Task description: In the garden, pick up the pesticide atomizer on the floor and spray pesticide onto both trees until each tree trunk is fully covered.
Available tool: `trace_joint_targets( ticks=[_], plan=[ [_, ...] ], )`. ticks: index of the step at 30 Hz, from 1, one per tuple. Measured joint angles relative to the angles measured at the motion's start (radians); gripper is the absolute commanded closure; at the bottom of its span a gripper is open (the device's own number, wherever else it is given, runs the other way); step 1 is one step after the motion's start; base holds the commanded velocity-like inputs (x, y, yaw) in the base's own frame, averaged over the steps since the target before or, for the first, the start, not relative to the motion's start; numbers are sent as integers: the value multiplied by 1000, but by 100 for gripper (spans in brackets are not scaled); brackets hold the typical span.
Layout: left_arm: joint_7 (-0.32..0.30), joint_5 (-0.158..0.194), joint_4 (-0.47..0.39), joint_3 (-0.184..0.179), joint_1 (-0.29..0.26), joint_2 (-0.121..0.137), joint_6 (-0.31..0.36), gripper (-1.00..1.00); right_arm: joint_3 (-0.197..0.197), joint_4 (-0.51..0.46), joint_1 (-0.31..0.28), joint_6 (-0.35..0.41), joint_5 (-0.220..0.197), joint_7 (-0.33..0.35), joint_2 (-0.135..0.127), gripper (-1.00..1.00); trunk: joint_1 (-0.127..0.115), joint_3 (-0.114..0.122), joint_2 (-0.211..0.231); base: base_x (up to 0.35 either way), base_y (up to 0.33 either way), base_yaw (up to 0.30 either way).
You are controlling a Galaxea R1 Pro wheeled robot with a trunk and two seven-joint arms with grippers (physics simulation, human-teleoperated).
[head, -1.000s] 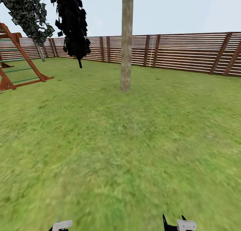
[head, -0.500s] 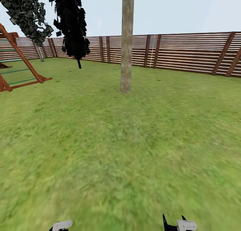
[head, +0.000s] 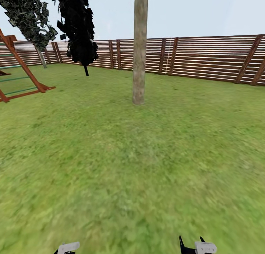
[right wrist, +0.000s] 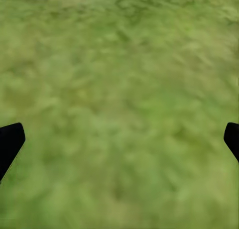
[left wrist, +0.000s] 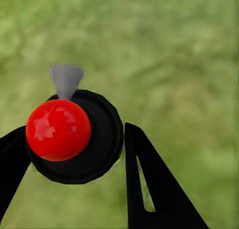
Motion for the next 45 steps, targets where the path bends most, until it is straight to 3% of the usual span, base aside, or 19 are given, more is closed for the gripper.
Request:
trace_joint_targets(
  ticks=[45],
  plan=[
    [0, 0, 0, 0, 0, 1, 0, 100, 1, 0, 0, -1, 0, 0, 0, -100, 0, 0, 0, 339, 0, 0]
  ],
)
